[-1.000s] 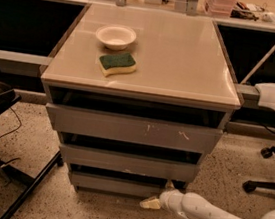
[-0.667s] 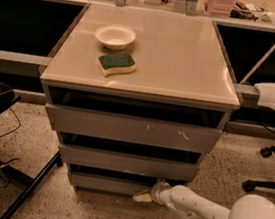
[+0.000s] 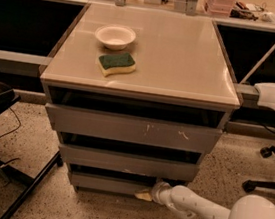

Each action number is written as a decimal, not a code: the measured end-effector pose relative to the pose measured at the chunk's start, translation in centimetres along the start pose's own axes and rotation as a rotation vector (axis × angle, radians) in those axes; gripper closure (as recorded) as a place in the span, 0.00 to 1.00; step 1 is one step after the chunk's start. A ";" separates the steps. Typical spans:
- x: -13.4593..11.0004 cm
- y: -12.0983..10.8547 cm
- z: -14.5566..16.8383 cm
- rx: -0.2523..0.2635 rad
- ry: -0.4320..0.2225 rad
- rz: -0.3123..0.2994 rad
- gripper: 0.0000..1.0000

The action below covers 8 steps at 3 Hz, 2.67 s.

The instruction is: Open bottom drawer

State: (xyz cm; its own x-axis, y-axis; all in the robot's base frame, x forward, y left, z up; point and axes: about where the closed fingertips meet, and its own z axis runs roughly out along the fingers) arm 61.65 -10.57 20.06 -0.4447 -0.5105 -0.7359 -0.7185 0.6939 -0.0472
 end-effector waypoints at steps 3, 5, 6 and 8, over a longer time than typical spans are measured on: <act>0.0 0.0 0.0 0.000 0.000 0.000 0.89; 3.2 4.4 -9.5 0.043 -0.037 -0.011 1.00; 6.1 10.2 -14.2 0.051 -0.064 -0.012 1.00; 8.4 11.1 -16.6 0.074 -0.059 0.038 0.58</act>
Offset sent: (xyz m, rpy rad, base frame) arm 0.0000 0.0000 0.0000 0.0000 0.0000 0.0000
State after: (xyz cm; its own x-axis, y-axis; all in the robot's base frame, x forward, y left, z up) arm 41.02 -15.56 24.53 -0.4369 -0.4535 -0.7768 -0.6591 0.7491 -0.0666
